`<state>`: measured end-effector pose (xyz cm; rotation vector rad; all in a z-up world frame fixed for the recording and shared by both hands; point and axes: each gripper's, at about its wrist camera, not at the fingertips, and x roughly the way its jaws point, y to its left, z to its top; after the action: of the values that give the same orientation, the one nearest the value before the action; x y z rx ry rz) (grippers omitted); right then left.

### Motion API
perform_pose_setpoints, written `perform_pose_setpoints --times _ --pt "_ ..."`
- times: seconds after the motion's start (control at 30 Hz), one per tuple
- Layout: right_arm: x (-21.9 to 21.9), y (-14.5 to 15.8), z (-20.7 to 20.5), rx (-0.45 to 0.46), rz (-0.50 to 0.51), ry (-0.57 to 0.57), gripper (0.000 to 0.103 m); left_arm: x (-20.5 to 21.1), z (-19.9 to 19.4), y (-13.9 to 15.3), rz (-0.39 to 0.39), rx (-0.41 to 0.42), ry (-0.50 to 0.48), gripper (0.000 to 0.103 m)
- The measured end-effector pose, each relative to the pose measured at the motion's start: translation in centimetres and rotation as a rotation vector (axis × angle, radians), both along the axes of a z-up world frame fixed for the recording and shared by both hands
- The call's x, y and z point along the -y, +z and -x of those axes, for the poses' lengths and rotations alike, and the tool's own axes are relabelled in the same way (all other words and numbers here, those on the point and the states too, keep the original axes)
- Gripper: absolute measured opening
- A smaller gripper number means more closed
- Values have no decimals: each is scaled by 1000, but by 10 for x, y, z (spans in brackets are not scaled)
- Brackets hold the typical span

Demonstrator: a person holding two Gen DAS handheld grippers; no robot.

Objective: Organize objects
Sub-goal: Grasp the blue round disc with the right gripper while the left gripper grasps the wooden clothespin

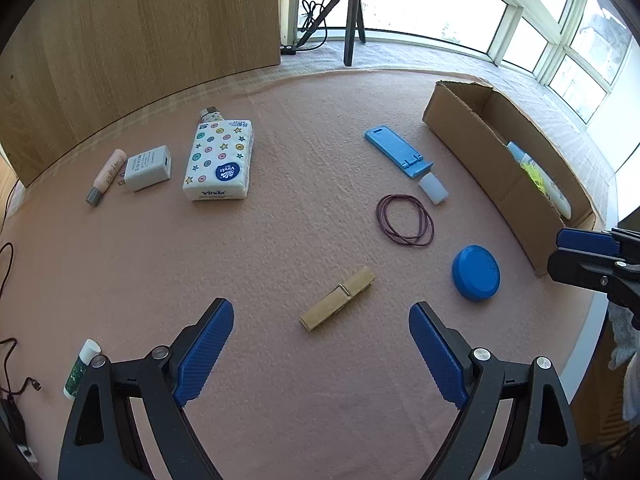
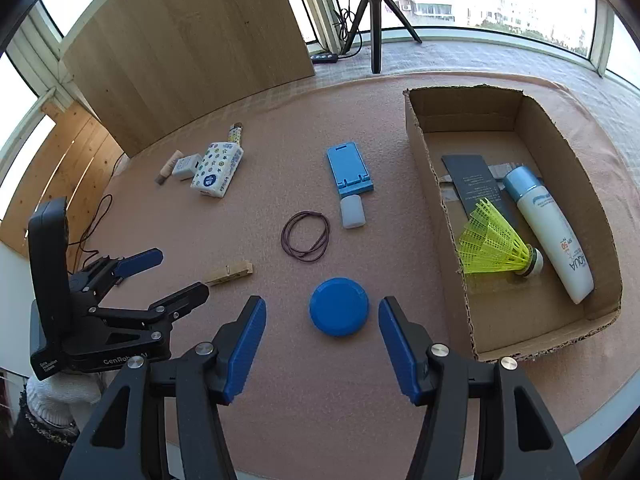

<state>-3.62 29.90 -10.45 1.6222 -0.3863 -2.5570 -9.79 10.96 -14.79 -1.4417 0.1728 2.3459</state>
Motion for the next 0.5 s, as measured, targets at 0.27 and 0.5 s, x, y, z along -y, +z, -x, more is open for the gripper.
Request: perform_pose_setpoints --times 0.27,0.5 --pt "4 -32 -6 58 2 -50 55 -6 3 -14 28 20 -51 88" --pt "7 -50 5 87 -23 -60 55 -11 11 -30 51 54 -78 67"
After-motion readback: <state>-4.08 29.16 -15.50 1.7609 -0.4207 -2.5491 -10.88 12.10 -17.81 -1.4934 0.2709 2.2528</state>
